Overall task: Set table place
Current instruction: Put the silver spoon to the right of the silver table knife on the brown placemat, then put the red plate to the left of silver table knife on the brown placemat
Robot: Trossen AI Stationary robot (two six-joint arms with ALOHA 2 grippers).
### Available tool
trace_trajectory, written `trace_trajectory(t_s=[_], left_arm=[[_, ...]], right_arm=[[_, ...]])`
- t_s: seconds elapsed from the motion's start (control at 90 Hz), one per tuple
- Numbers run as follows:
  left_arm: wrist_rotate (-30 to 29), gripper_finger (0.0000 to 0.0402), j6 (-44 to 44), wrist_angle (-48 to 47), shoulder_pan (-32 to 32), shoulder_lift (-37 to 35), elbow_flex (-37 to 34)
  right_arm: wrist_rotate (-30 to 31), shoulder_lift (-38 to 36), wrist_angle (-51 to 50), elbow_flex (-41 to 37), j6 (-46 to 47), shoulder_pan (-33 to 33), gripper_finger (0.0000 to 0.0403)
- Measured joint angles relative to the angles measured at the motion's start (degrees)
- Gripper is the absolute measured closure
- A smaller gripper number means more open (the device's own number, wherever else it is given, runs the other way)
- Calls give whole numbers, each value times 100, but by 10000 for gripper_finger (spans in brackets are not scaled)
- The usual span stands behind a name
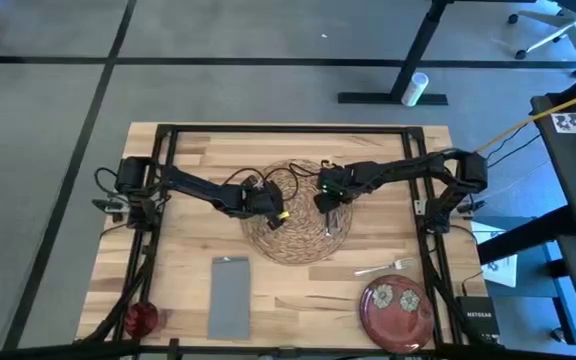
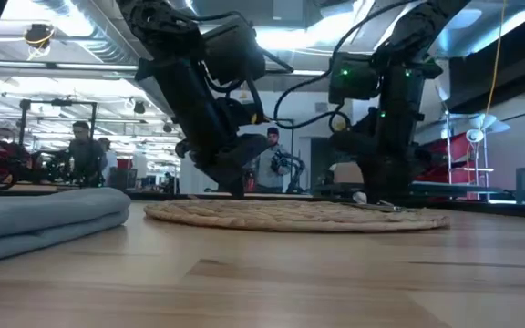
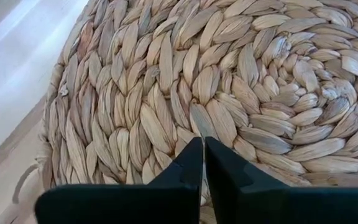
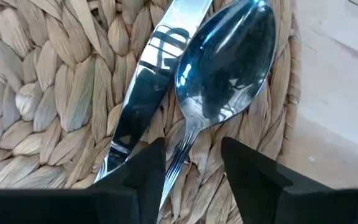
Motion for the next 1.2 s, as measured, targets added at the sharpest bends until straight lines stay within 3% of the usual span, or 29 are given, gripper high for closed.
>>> trace_trajectory(t_s=[0.633, 1.2], left_arm=[[0, 402, -6, -7, 0, 0, 0], [-14, 402, 300, 4, -5, 143, -2]], right_arm=[[-27, -10, -220, 0, -149, 0, 256], [224, -440, -661, -15, -295, 0, 256]])
